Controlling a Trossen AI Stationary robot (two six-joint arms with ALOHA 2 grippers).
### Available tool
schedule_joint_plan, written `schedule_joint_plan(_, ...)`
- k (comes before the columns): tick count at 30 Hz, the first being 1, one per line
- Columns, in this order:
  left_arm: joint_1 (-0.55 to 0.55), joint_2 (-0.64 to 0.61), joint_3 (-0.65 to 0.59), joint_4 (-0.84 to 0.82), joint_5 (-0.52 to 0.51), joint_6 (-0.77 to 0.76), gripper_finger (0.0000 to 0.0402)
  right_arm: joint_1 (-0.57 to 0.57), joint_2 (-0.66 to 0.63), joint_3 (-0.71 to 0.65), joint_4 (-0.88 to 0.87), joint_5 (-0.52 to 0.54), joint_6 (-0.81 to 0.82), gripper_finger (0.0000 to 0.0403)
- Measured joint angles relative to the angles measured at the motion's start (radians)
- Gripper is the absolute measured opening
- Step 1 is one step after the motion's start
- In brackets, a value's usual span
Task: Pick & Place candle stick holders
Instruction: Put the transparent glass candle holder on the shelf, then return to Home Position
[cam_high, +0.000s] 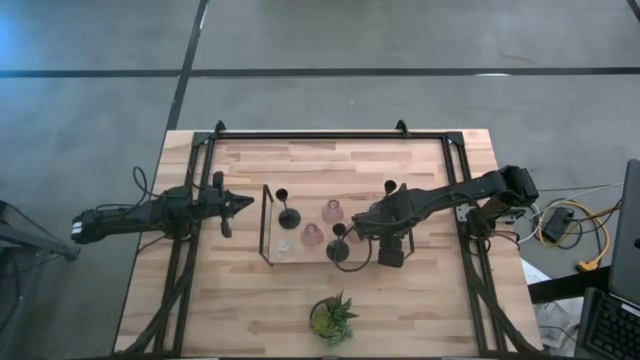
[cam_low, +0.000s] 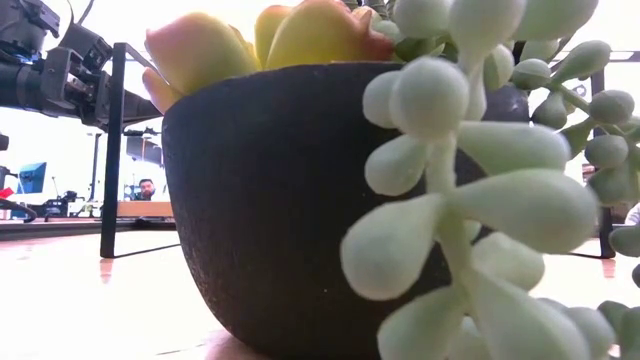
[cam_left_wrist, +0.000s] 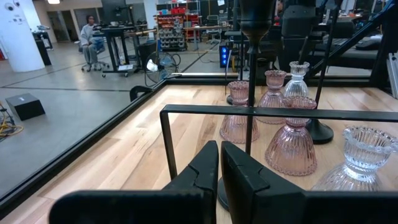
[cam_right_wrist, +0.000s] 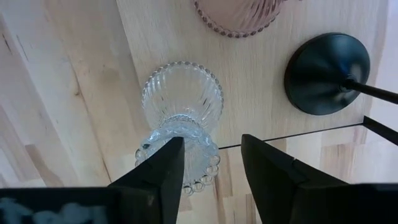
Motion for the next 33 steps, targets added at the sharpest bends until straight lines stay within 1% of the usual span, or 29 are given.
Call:
schedule_joint_plan(4, 0.000, 0.000, 0.000, 0.000, 0.000, 0.000, 0.0023, 0.000, -0.018, 0.000, 0.001, 0.002, -0.002, 0.0154)
schedule_joint_plan(19, 0.000, 0.000, 0.000, 0.000, 0.000, 0.000, 0.0023, 0.002, -0.098, 0.000, 0.000, 0.010, 0.021, 0.0129)
schedule_joint_plan(22, 0.000, 0.000, 0.000, 0.000, 0.000, 0.000, 0.0023, 0.011, -0.121, 0.000, 0.000, 0.027, 0.022, 0.0124)
schedule_joint_plan(28, 0.000, 0.000, 0.000, 0.000, 0.000, 0.000, 0.0023, 0.038, -0.199, 0.000, 0.010, 0.037, 0.027, 0.0111)
schedule_joint_plan(33, 0.000, 0.000, 0.000, 0.000, 0.000, 0.000, 0.0023, 0.100, -0.291, 0.000, 0.117, 0.040, 0.028, 0.0093)
